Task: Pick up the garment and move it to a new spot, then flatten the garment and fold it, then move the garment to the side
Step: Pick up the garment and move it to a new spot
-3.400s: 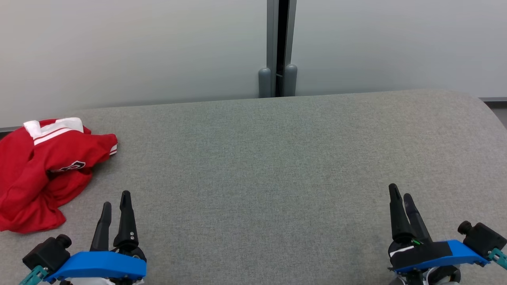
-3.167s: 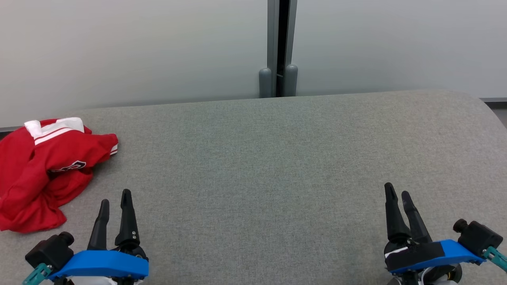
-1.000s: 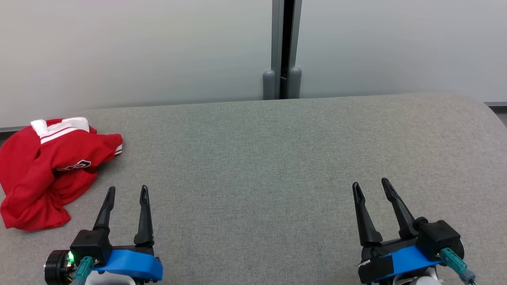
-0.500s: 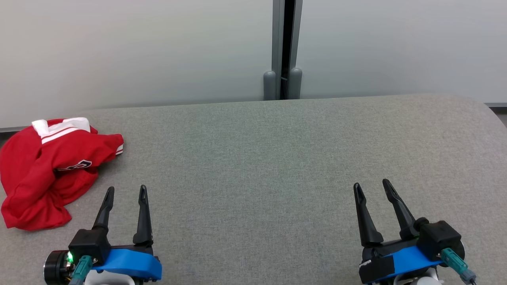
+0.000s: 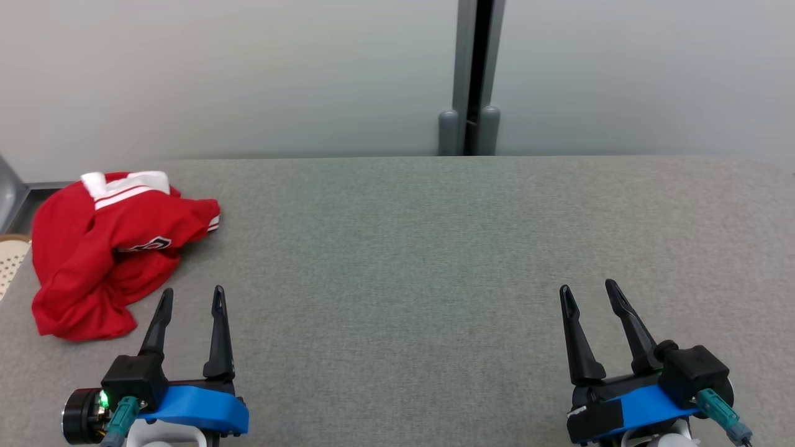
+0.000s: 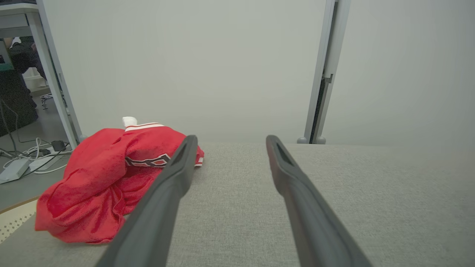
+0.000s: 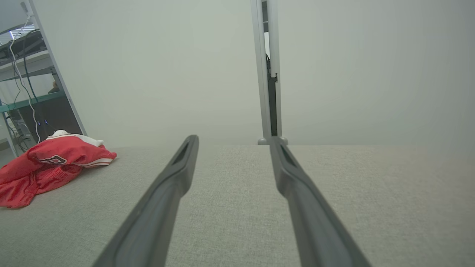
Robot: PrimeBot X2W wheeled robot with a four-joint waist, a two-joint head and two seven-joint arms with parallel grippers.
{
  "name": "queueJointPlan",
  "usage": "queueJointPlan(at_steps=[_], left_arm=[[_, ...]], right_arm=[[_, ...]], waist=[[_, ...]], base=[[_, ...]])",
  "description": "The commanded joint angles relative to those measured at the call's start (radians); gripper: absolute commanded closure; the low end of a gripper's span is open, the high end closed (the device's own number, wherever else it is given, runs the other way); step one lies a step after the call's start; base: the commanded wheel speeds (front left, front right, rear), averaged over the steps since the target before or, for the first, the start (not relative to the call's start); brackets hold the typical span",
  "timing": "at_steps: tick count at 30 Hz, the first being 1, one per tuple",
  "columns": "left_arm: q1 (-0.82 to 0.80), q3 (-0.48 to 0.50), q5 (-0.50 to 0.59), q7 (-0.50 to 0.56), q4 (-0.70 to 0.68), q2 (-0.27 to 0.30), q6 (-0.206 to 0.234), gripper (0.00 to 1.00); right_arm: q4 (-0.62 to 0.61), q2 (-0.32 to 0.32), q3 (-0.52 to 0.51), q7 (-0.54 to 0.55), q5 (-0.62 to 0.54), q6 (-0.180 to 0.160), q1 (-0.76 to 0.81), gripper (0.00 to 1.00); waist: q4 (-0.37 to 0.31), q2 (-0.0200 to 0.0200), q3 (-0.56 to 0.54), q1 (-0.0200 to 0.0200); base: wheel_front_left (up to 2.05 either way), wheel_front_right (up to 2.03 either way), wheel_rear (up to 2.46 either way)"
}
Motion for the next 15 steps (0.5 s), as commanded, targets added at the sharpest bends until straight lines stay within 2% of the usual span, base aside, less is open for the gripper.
queueJointPlan(at_steps=[1, 15], left_arm=[[-0.014, 0.006, 0.006, -0.003, 0.000, 0.006, -0.002, 0.00], [-0.037, 0.038, 0.007, -0.003, -0.009, 0.005, -0.002, 0.00]], right_arm=[[-0.004, -0.001, 0.000, 0.000, 0.003, 0.000, -0.005, 0.00], [-0.009, -0.001, -0.006, 0.000, -0.015, 0.000, -0.034, 0.00]], waist=[[0.021, -0.0001, 0.007, -0.0001], [0.205, -0.0001, 0.048, -0.0001]], base=[[0.00, 0.00, 0.00], [0.00, 0.00, 0.00]])
